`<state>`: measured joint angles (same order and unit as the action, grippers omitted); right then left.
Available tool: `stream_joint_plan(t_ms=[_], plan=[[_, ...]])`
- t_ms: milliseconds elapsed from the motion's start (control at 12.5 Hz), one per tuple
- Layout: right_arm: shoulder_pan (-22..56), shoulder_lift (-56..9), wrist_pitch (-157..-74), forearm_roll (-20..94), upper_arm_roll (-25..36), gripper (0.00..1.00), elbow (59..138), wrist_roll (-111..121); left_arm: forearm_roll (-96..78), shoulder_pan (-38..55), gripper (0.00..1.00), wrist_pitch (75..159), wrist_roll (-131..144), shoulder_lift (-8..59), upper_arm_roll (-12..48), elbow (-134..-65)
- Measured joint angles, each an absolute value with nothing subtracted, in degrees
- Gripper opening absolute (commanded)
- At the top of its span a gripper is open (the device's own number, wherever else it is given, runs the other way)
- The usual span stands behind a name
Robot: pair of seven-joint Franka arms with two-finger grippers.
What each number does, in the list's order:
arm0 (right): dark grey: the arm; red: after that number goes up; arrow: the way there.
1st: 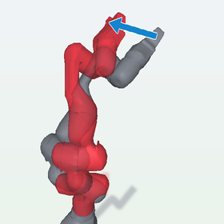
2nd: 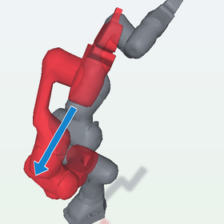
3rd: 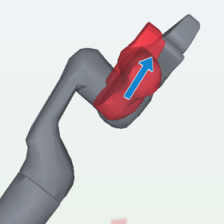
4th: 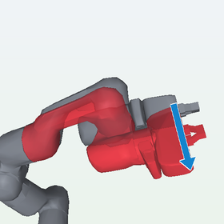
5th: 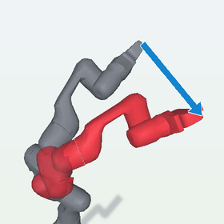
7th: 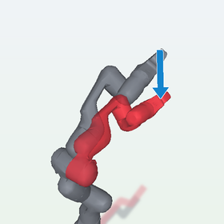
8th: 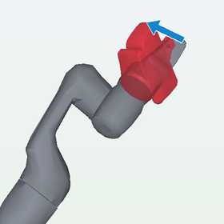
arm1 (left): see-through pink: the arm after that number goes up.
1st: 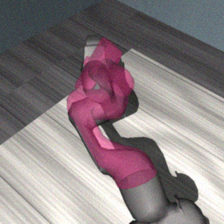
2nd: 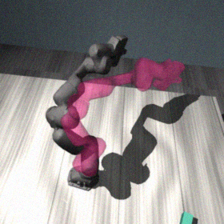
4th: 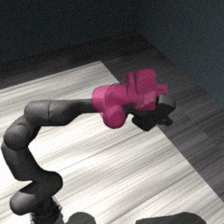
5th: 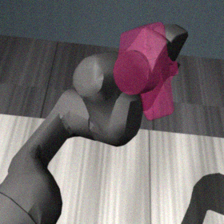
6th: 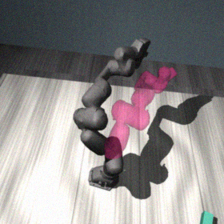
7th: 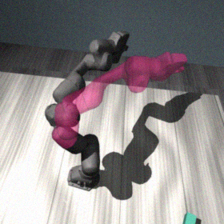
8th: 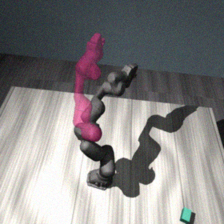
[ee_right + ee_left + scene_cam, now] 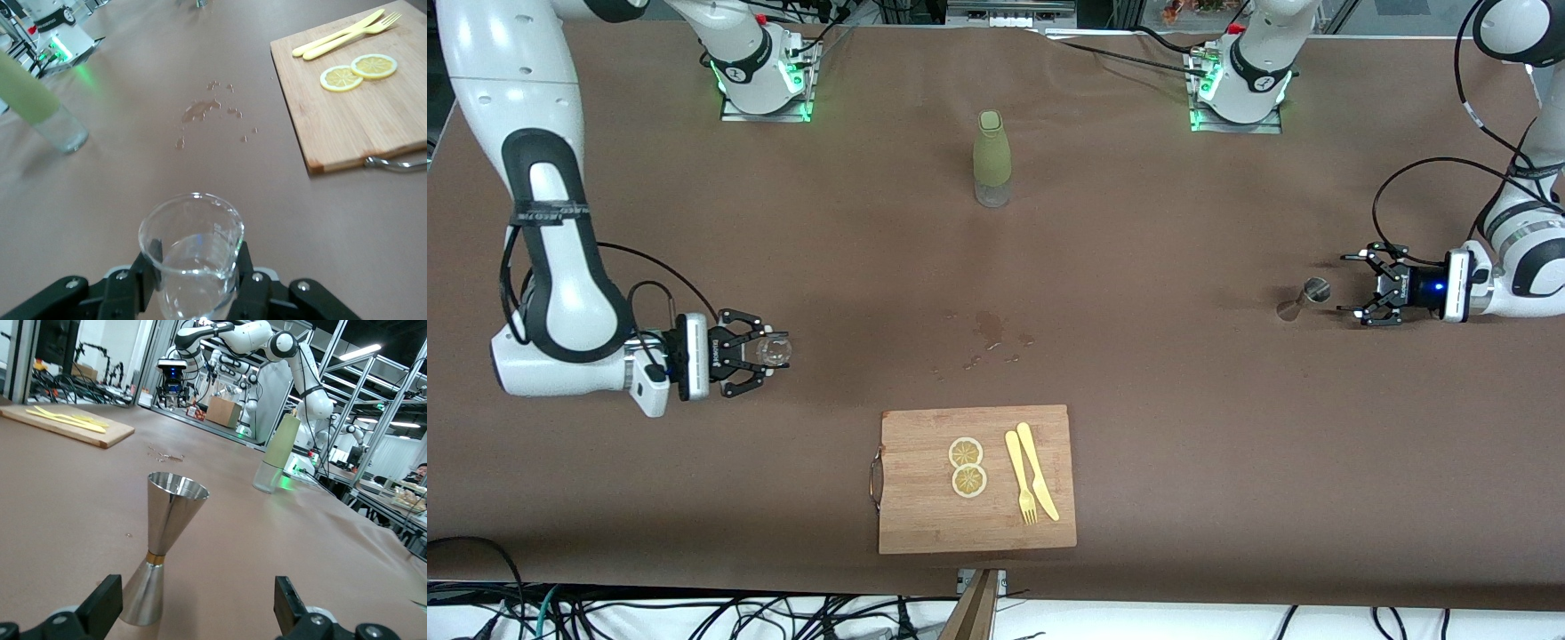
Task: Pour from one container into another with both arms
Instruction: 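Lift the beaker with the right gripper while the left gripper grasps the jigger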
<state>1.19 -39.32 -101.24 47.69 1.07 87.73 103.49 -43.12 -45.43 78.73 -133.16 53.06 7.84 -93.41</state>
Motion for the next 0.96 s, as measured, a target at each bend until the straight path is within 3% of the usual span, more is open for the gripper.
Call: stream_joint_plan(t_ms=[560,960], plan=[[15.4,-33.1,-106.9,39.4,1.0,0.20,87.7,78.0,-49.1,-43.3,0.99,83.9,-139.6,53.8,8.0,-97.1],[20.6,-31.6,-111.5,37.5,1.2,0.20,87.7,70.1,-51.6,-40.8,0.98,86.0,-142.2,53.8,8.0,-100.3]])
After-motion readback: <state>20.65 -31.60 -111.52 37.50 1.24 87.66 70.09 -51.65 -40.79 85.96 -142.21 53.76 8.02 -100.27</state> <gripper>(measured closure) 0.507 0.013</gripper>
